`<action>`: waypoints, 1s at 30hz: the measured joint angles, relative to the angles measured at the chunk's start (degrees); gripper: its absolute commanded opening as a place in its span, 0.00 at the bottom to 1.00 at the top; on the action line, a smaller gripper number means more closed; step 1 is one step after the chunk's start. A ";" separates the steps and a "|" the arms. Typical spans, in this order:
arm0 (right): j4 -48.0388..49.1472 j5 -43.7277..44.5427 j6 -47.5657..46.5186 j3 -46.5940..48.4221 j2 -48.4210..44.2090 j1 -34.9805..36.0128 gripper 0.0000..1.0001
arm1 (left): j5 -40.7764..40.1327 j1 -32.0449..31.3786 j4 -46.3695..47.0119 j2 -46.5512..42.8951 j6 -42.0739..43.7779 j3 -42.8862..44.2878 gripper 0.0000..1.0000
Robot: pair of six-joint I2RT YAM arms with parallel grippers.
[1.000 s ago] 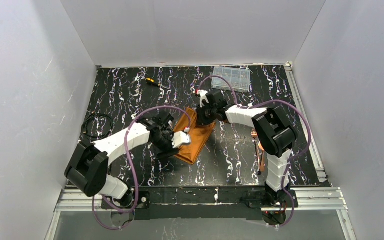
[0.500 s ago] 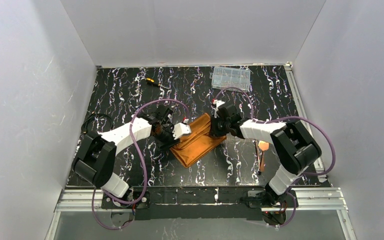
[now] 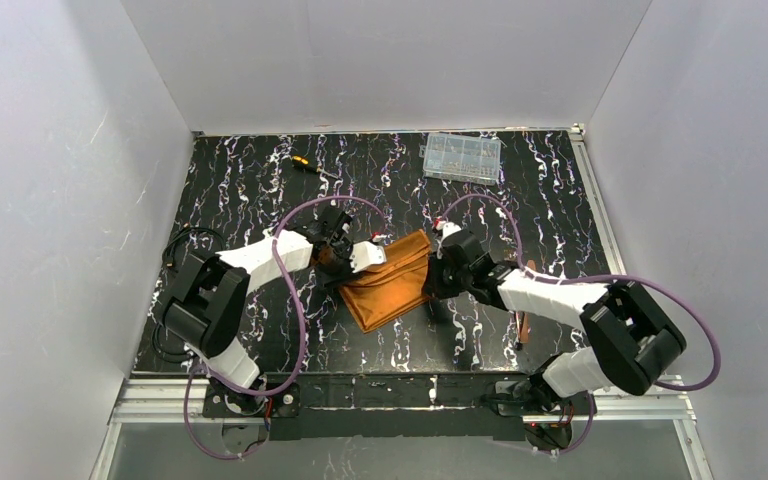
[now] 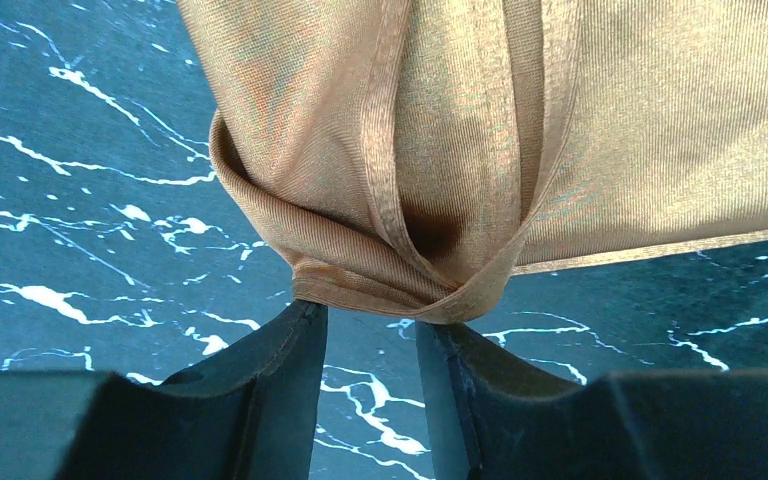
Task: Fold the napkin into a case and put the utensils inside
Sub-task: Rotate the 2/3-rectangle-folded napkin at the center of the board.
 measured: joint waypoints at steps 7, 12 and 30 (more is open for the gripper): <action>-2.29 0.55 1.25 -1.66 -1.60 0.59 0.22 | 2.56 0.24 1.60 -6.01 6.60 -5.40 0.33; -7.04 -0.72 -1.36 7.61 0.70 -0.46 0.23 | 6.29 0.17 -2.58 -13.92 11.19 -6.36 0.30; -6.38 -8.17 -7.30 29.20 22.93 -7.52 0.21 | 11.41 0.74 -8.44 2.25 -17.22 9.88 0.16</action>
